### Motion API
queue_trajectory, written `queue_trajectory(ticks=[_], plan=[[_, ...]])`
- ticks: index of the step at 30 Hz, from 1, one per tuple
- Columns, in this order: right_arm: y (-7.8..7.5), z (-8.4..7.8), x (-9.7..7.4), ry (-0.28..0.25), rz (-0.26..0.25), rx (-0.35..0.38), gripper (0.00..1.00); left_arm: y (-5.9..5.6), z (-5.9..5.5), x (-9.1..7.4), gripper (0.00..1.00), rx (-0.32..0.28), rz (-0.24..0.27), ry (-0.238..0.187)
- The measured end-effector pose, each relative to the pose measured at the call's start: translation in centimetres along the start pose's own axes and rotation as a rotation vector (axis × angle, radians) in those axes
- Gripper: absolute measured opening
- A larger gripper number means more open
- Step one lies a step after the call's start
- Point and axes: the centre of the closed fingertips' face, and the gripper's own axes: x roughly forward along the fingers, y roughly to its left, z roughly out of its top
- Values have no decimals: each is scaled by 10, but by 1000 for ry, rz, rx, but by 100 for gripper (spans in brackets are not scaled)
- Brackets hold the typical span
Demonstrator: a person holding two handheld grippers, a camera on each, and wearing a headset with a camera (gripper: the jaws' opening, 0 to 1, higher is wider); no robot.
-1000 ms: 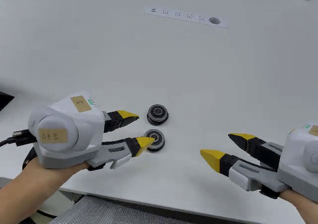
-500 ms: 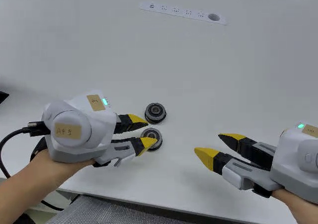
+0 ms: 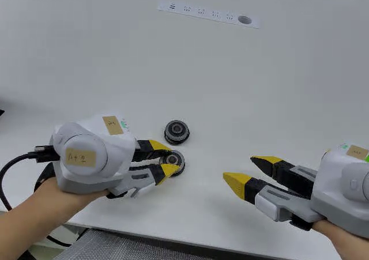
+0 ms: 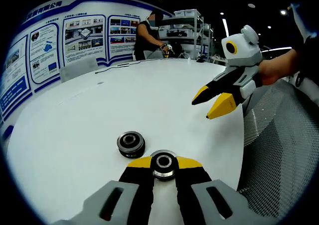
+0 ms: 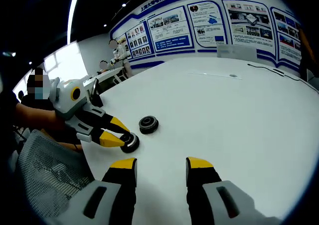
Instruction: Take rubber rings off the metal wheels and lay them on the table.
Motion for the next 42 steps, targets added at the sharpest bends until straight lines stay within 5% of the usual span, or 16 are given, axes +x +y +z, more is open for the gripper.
queue_trajectory(ticks=[20, 34, 42], plan=[[2, -2, 1, 3, 9, 14, 40, -2, -2, 1, 15, 90, -21, 42], [1, -2, 3, -1, 14, 34, 40, 0, -2, 0, 13, 92, -32, 15], [7, 12, 9, -42, 73, 117, 36, -1, -2, 1, 13, 111, -52, 36]])
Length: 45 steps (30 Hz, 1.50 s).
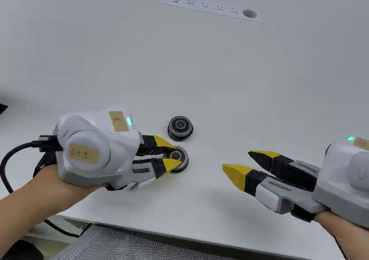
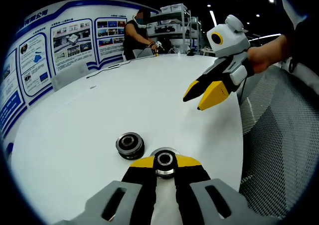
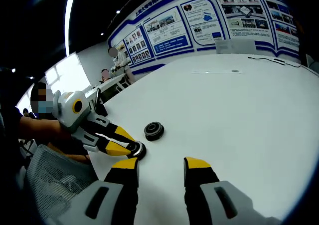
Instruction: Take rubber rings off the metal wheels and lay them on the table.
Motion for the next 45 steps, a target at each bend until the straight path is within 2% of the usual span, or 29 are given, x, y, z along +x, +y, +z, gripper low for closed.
queue_trajectory(ticks=[2, 5, 11, 19, 25, 32, 36, 45], plan=[[3, 3, 3, -5, 16, 5, 36, -1, 0, 0, 13, 10, -2, 5], [12, 8, 10, -18, 67, 27, 36, -1, 0, 0, 12, 31, -11, 13], [27, 18, 24, -52, 175, 200, 36, -1, 0, 0, 12, 33, -20, 19], [35, 18, 35, -30, 255, 223, 40, -1, -1, 1, 12, 38, -27, 31], [45, 20, 39, -36, 329, 320, 48, -2, 0, 1, 12, 46, -38, 40], [58, 16, 48, 0, 420, 420, 53, -2, -1, 1, 12, 66, -57, 60], [63, 15, 53, 16, 452, 458, 55, -3, -1, 1, 12, 86, -71, 72], [63, 8, 63, 59, 458, 519, 59, -3, -1, 2, 12, 105, -91, 87]])
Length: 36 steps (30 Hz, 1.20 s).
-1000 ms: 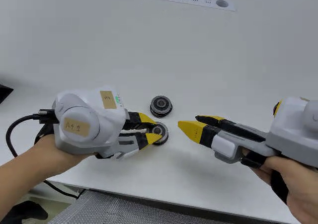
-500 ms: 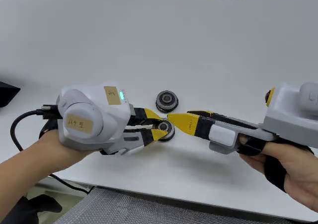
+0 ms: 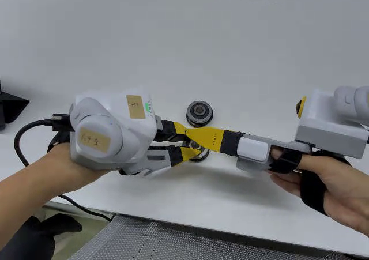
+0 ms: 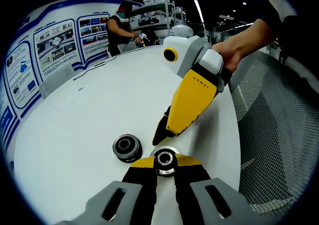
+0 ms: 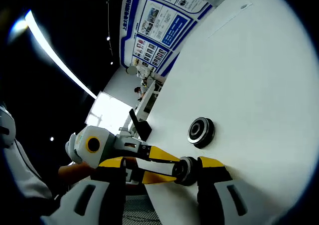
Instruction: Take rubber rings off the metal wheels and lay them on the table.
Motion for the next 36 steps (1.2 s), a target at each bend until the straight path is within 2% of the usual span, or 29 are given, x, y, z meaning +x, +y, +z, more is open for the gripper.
queue_trajectory(ticks=[17, 20, 28, 31, 33, 36], plan=[[2, -5, 4, 68, 28, 40, 61, 0, 0, 0, 12, 11, -5, 1], [6, -6, 2, 100, 47, 35, 62, 0, 0, 0, 12, 12, -6, 1], [11, -9, 0, 185, 61, 9, 65, 0, 0, 0, 12, 11, -7, 0], [10, -12, -2, 218, 59, 39, 65, 0, 0, 0, 12, 11, -8, -3], [9, -17, -4, 257, 56, 13, 64, 0, 0, 0, 12, 11, -9, -4], [9, -20, -5, 271, 55, 7, 63, 0, 0, 0, 12, 12, -10, -6]])
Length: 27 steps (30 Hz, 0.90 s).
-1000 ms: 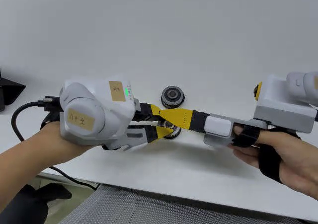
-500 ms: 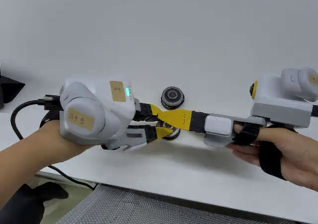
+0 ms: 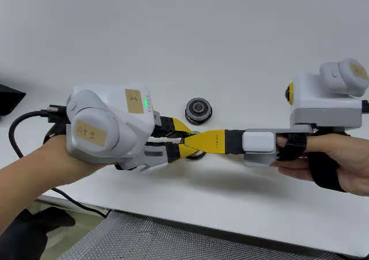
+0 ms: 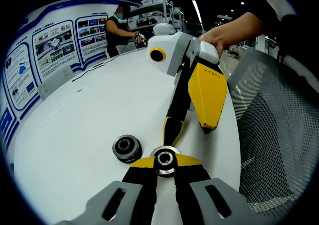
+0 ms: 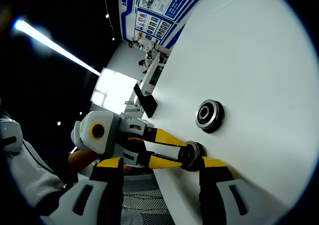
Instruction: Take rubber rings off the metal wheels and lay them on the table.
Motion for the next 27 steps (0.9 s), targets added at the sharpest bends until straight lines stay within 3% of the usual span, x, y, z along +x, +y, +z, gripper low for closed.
queue_trajectory(ticks=[27], plan=[[0, -1, -8, -41, 20, 21, 54, -1, 2, 0, 12, -2, -5, 0]])
